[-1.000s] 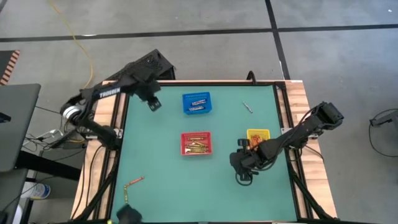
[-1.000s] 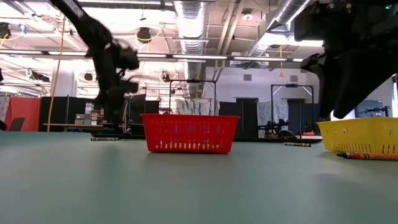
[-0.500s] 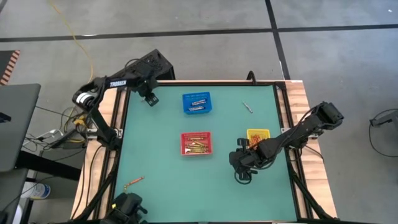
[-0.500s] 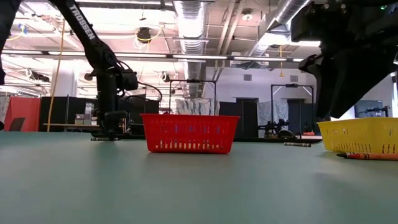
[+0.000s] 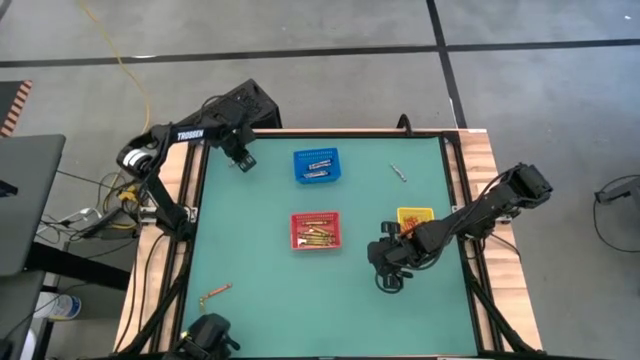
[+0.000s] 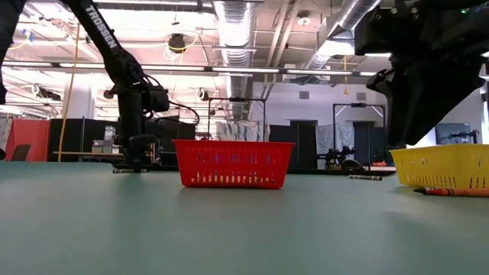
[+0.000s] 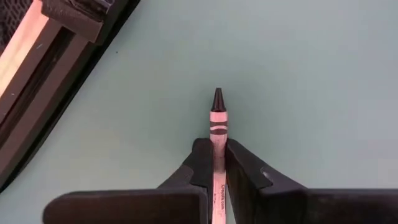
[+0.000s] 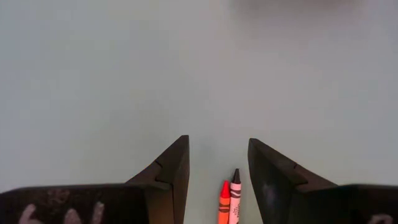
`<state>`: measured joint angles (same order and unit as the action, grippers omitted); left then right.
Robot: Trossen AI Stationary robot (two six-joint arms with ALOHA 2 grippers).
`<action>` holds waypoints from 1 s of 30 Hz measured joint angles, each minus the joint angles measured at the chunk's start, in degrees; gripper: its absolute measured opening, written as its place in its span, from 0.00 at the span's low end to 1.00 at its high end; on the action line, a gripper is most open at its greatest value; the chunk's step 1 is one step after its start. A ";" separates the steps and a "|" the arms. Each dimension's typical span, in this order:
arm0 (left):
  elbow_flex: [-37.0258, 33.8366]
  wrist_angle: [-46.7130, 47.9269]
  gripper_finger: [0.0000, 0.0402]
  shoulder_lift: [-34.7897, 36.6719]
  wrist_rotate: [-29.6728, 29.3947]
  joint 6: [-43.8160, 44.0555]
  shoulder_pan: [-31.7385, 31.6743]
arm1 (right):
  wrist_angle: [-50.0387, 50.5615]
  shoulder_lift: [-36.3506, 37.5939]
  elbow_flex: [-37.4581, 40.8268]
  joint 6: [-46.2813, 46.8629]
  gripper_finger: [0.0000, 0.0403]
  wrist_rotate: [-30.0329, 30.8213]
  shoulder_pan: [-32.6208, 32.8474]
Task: Sort crayons
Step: Put the black crayon into the blue bin
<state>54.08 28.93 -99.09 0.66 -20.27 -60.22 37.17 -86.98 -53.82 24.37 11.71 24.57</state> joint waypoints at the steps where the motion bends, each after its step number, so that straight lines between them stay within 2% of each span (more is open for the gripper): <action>1: -0.02 0.12 0.03 0.68 0.43 0.39 0.31 | 0.02 0.00 0.00 0.51 0.38 -0.13 0.05; 3: -0.26 0.25 0.03 2.30 3.76 1.66 1.31 | 0.03 0.00 0.00 1.06 0.38 -1.17 0.07; 8: -0.13 -0.70 0.02 8.11 19.85 4.49 6.35 | 0.02 0.00 0.00 1.12 0.38 -2.57 0.07; 10: -0.15 -3.18 0.02 9.73 23.29 5.96 9.52 | 0.00 0.00 0.00 1.13 0.38 -2.57 0.07; 14: 0.23 -12.16 0.02 10.77 20.79 7.45 18.38 | -0.04 0.00 0.00 1.05 0.38 -1.86 -0.30; 18: 5.92 -14.73 0.02 7.07 13.44 3.90 25.82 | -0.13 0.00 0.00 1.09 0.38 -1.52 -0.36; 20: 10.36 -13.55 0.02 4.37 8.06 2.50 28.02 | -0.11 0.02 0.00 1.33 0.38 -1.52 -0.36; 22: 15.68 -11.76 0.02 1.13 5.19 1.59 28.91 | 0.02 0.02 0.00 2.38 0.38 -1.52 -0.34; 30: 34.28 2.37 0.04 -10.89 6.14 0.55 28.82 | 0.13 0.02 0.02 7.42 0.38 -1.24 0.12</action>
<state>88.36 31.30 -109.98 6.80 -19.71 -31.40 37.30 -86.96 -53.80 31.79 10.48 24.69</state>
